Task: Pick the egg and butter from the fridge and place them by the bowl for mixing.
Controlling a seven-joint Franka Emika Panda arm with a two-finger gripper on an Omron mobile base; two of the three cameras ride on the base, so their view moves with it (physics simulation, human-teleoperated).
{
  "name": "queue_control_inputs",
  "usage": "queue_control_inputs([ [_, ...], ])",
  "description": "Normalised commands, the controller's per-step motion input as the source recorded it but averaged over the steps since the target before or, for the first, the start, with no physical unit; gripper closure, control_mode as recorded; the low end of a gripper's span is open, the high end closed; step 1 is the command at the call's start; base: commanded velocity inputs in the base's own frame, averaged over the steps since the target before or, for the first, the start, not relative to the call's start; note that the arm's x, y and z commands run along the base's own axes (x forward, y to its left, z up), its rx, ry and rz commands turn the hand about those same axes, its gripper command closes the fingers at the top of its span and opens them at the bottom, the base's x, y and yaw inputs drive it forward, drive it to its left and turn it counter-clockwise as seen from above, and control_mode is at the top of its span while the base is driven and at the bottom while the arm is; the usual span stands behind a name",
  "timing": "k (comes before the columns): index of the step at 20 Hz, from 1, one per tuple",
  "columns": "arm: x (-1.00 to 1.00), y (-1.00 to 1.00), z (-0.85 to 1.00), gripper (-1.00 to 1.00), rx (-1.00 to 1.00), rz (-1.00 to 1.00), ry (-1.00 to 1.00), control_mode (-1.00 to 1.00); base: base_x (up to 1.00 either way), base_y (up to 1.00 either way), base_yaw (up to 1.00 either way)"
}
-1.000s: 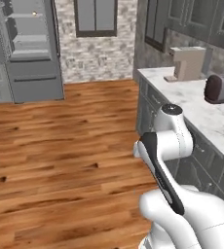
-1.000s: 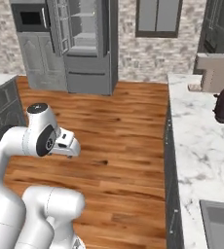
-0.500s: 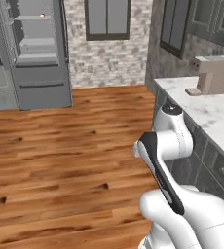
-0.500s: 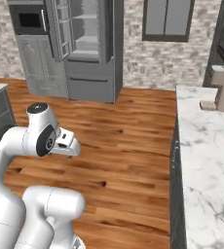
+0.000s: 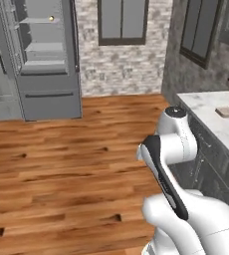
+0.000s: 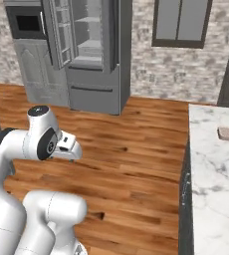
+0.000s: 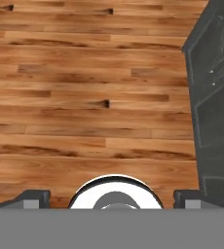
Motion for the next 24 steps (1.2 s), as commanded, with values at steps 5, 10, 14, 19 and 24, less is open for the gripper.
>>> queue_control_inputs([
  [5,0.0,0.0,0.0,-1.0,0.0,0.0,0.0,1.0,0.9,0.13,0.12],
  [10,0.0,0.0,0.0,-1.0,0.0,0.0,0.0,1.0,0.91,0.13,0.11],
  [14,0.0,0.0,0.0,-1.0,0.0,0.0,0.0,1.0,0.91,0.13,0.09],
  [19,0.0,0.0,0.0,-1.0,0.0,0.0,0.0,1.0,0.91,0.13,0.09],
  [24,0.0,0.0,0.0,-1.0,0.0,0.0,0.0,1.0,0.91,0.14,0.1],
])
